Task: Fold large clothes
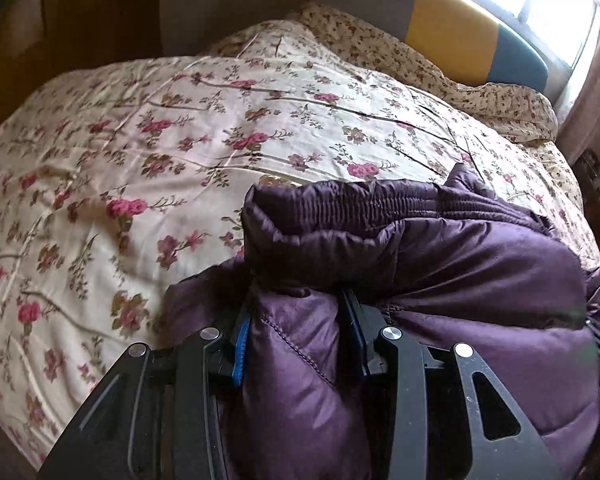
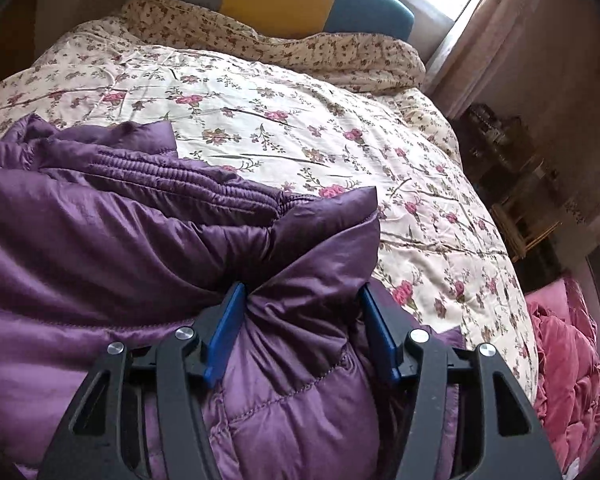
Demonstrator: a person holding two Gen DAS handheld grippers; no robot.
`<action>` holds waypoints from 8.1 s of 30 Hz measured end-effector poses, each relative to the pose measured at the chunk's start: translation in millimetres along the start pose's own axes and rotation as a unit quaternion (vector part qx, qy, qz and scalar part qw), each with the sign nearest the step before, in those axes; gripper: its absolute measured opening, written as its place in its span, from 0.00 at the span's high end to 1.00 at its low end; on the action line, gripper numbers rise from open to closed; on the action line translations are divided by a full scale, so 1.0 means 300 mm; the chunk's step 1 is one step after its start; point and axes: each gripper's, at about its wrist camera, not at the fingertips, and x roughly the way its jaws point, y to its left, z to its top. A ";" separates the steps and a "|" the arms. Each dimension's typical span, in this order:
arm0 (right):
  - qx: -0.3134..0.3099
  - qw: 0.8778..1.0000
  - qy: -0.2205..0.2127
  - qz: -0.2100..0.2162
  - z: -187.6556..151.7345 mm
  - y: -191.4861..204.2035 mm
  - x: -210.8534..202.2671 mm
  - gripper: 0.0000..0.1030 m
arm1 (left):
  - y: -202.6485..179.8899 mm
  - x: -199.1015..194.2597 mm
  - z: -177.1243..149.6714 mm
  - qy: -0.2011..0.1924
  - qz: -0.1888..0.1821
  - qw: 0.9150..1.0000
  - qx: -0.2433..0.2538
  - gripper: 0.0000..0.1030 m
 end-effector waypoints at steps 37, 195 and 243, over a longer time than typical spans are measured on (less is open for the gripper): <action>-0.057 0.994 -0.085 0.036 -0.078 0.386 -0.183 0.44 | -0.088 -0.102 -0.103 -0.065 -0.054 0.996 0.027 0.33; 0.184 0.982 0.042 -0.017 -0.478 -0.497 -0.390 0.17 | -1.023 -0.216 -0.238 0.102 -0.328 0.925 0.161 0.45; 0.123 0.989 -0.059 0.060 -0.357 -0.271 -0.746 0.17 | -0.425 -0.305 -0.249 0.014 -0.247 0.964 0.097 0.39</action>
